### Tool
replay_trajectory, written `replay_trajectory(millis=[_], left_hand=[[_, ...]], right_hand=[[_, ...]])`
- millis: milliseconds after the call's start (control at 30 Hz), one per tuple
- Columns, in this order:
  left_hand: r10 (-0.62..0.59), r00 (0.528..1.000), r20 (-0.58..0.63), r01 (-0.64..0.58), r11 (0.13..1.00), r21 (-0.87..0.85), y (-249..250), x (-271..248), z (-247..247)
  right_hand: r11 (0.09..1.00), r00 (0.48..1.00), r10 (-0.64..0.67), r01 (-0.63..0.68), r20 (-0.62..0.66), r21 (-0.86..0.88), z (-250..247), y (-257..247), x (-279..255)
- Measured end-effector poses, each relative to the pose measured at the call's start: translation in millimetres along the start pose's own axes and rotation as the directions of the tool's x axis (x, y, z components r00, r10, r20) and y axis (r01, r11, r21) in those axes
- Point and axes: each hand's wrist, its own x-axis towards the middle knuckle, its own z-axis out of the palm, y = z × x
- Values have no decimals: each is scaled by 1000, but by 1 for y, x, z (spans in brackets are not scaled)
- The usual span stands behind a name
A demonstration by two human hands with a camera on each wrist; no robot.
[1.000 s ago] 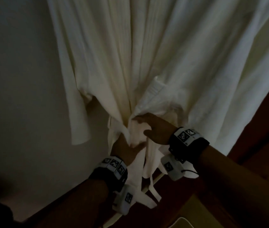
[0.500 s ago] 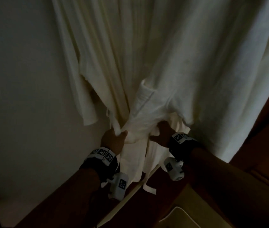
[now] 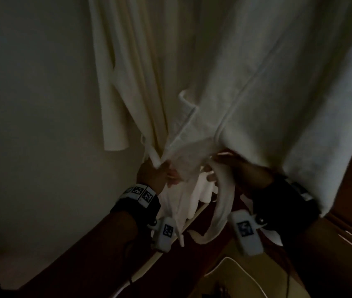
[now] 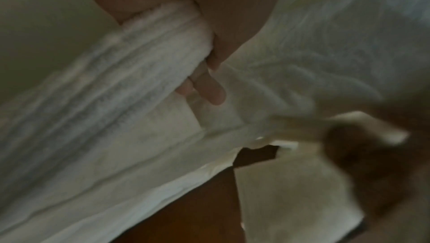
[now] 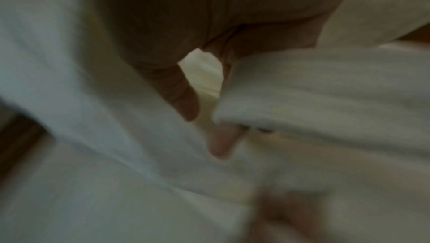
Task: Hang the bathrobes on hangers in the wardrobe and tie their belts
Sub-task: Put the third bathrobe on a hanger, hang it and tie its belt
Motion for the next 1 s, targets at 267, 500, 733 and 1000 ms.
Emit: replay_trajectory(millis=[267, 500, 733, 1000], left_hand=[[19, 998, -53, -23, 997, -71, -5, -46, -5], [140, 981, -132, -142, 990, -3, -15, -99, -4], [-57, 933, -355, -88, 921, -380, -59, -156, 10], [-70, 993, -98, 34, 943, -331, -102, -246, 6]], right_hand=[[985, 957, -54, 4, 284, 175, -10, -13, -84], [992, 969, -123, 127, 215, -5, -25, 12, -112], [999, 1000, -11, 12, 27, -30, -74, 60, -144], [963, 913, 76, 38, 402, -269, -84, 119, -191]])
